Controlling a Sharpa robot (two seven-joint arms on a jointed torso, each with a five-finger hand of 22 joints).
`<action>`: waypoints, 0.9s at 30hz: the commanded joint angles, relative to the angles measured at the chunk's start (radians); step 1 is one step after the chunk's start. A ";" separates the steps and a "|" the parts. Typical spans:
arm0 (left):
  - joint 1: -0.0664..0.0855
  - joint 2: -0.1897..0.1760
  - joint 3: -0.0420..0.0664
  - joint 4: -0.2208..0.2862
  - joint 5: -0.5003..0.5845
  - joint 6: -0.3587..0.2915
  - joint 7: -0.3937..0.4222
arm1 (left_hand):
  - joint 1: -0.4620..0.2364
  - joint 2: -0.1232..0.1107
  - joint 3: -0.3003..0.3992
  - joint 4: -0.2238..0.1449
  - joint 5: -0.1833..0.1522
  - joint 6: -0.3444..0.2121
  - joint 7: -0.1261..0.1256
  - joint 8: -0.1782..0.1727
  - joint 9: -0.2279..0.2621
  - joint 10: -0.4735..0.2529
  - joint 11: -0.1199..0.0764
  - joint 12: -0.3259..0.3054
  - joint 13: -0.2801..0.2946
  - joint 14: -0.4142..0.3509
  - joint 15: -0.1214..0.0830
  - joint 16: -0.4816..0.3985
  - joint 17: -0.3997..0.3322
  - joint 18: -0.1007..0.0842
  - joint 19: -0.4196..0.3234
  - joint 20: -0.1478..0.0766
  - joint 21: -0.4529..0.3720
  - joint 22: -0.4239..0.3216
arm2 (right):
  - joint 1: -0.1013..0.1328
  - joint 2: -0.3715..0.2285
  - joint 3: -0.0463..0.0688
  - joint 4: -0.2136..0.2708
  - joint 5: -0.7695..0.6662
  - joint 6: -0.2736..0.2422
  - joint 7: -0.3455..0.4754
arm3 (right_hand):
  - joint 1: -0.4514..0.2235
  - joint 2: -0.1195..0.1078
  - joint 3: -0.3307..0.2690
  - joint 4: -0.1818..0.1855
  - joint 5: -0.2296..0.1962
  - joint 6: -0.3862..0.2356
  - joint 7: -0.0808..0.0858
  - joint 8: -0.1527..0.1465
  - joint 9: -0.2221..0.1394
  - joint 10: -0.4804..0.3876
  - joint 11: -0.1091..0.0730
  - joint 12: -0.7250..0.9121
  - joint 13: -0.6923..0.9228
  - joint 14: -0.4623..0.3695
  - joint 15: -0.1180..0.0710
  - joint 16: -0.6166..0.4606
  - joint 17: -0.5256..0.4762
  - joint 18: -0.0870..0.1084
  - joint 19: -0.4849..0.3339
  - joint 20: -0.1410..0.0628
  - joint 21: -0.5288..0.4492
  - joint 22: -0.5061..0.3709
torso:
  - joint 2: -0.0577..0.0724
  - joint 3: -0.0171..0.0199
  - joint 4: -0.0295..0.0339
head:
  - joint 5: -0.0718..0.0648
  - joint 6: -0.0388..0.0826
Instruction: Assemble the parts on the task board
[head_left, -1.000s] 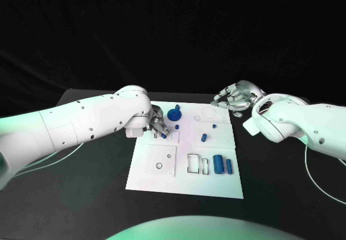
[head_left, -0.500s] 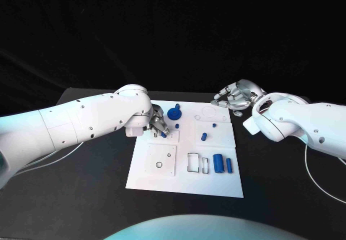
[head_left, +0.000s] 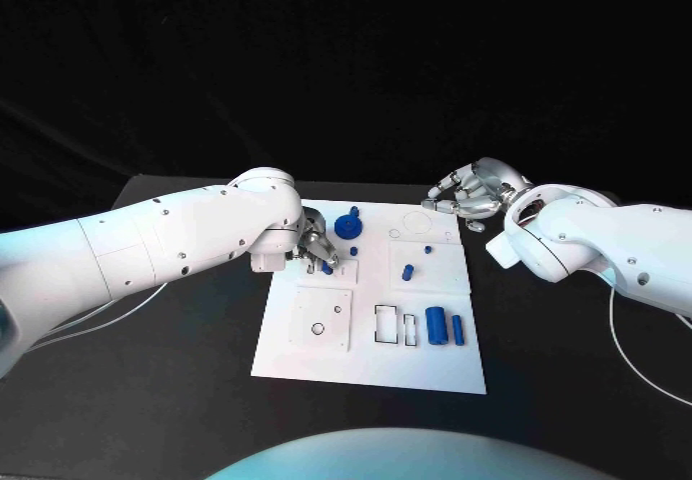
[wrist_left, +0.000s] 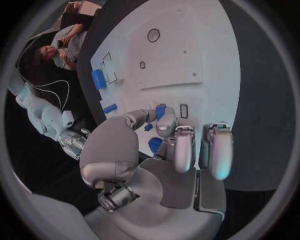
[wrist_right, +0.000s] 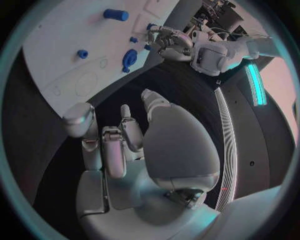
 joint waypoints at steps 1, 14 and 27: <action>0.000 0.004 0.000 -0.001 0.003 0.010 0.000 | -0.015 -0.001 0.000 -0.004 -0.016 0.030 -0.026 -0.005 -0.003 0.000 -0.005 -0.004 0.001 0.107 -0.008 0.003 0.262 -0.018 0.074 -0.005 -0.001 0.226 | -0.001 0.000 0.000 0.001 -0.003 0.008 0.003 | -0.008 0.000 0.004 -0.001 0.003 -0.008 -0.003 0.007 0.001 -0.002 0.001 -0.006 0.000 0.089 -0.005 -0.006 0.203 0.017 -0.005 -0.002 -0.006 -0.001 | 0.000 -0.0001 -0.0009 | 0.000 -0.001; 0.000 0.005 0.000 -0.004 0.006 0.017 -0.004 | -0.051 -0.011 -0.043 0.044 -0.056 0.043 -0.025 -0.013 -0.015 0.001 -0.004 -0.001 0.004 0.107 -0.008 0.003 0.262 -0.018 0.074 -0.005 -0.001 0.226 | -0.001 -0.001 0.000 0.001 -0.001 0.003 0.009 | -0.021 0.001 0.002 -0.001 -0.013 -0.011 -0.003 0.008 0.005 -0.002 0.001 -0.006 -0.001 0.089 -0.005 -0.006 0.204 0.017 -0.004 -0.002 -0.007 -0.001 | -0.001 0.0003 0.0006 | -0.003 -0.006; 0.000 0.005 0.000 -0.007 0.007 0.032 -0.007 | -0.057 -0.014 -0.066 0.061 -0.086 0.047 -0.025 -0.015 -0.019 0.000 -0.004 0.000 0.004 0.107 -0.008 0.002 0.261 -0.018 0.074 -0.005 -0.001 0.226 | -0.001 -0.002 0.000 0.000 0.000 0.000 0.013 | -0.029 0.001 -0.001 0.000 -0.022 -0.012 -0.003 0.010 0.007 -0.001 0.000 -0.006 -0.001 0.089 -0.005 -0.007 0.203 0.017 -0.003 -0.003 -0.010 -0.002 | -0.001 0.0002 0.0005 | -0.003 -0.008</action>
